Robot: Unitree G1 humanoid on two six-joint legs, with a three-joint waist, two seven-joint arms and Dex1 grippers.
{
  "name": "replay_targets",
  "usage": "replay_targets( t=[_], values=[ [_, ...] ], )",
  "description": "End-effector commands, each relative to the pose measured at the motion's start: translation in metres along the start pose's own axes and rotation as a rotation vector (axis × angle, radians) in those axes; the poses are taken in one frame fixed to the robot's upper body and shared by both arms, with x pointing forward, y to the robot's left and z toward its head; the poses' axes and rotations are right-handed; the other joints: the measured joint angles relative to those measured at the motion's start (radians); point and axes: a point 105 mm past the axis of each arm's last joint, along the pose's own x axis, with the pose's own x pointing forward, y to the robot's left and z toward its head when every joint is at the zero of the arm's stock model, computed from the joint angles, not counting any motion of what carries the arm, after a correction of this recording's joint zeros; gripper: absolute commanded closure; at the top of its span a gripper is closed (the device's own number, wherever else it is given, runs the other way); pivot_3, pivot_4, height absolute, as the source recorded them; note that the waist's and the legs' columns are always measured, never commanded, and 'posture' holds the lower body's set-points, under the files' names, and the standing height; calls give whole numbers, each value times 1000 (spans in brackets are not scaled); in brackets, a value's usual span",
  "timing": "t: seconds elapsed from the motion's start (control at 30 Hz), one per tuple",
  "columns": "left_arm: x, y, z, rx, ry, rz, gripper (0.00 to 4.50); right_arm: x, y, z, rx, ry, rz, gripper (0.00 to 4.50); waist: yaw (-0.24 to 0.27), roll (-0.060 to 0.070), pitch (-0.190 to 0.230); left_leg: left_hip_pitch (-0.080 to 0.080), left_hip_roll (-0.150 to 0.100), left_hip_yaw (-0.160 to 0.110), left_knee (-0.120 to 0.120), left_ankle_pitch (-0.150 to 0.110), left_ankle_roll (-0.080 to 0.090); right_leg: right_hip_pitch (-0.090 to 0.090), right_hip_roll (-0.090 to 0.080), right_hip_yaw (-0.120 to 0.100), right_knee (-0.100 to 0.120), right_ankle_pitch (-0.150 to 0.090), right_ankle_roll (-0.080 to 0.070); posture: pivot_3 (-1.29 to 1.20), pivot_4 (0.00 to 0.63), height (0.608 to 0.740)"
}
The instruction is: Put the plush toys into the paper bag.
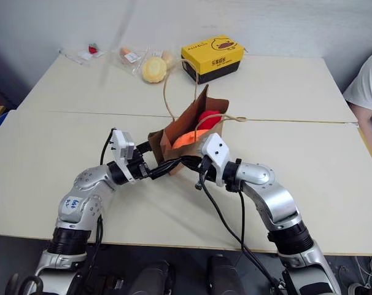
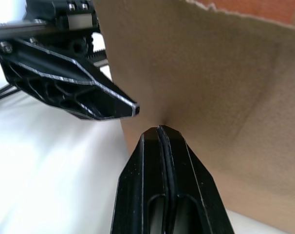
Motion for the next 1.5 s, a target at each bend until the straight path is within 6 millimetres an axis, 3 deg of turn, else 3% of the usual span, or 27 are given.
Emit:
replay_targets(
  t=[0.03,0.17,0.53,0.67,0.8,0.97,1.1,1.23,1.5],
  values=[
    [3,3,9,27,-40,2,0,-6,-6,9,-70,-15,-9,4477,0,0,0,0,0,0,0,0,0,0,0,0,0,0,0,0,150,740],
    [5,11,9,29,-49,37,887,-13,-10,6,-84,4,-18,4500,0,0,0,0,0,0,0,0,0,0,0,0,0,0,0,0,150,740],
    [9,28,16,36,-103,76,4383,-30,0,5,-84,1,15,4500,1,0,0,0,0,0,1,0,0,0,0,0,0,0,0,0,150,740],
    [0,22,38,-30,-171,-76,4470,-66,6,0,-88,13,0,4500,5,0,0,-1,0,0,1,0,0,0,0,0,0,0,0,0,150,740],
    [-10,-6,54,-107,-146,-383,4470,-119,7,-10,-102,81,-54,4500,11,0,0,-1,0,-1,1,0,0,1,0,-1,0,0,0,0,150,740],
    [-25,-30,37,-115,8,-619,4470,-177,7,-22,-94,212,-144,4500,14,0,0,3,-1,0,0,0,1,5,0,0,-3,0,0,0,150,740],
    [-31,-32,16,-53,99,-688,4470,-217,14,-31,-91,290,-192,4500,12,0,0,5,0,1,0,0,1,5,1,1,-1,0,0,0,150,740],
    [-33,-26,-7,50,162,-685,4470,-235,21,-40,-60,316,-239,4500,6,0,0,6,0,2,0,-1,3,5,1,3,0,0,0,0,150,740],
    [-32,-21,-12,40,190,-642,4470,-235,22,-37,-101,250,-279,4500,6,1,0,6,0,2,1,-3,7,5,1,2,1,0,0,0,150,740]
  ],
)
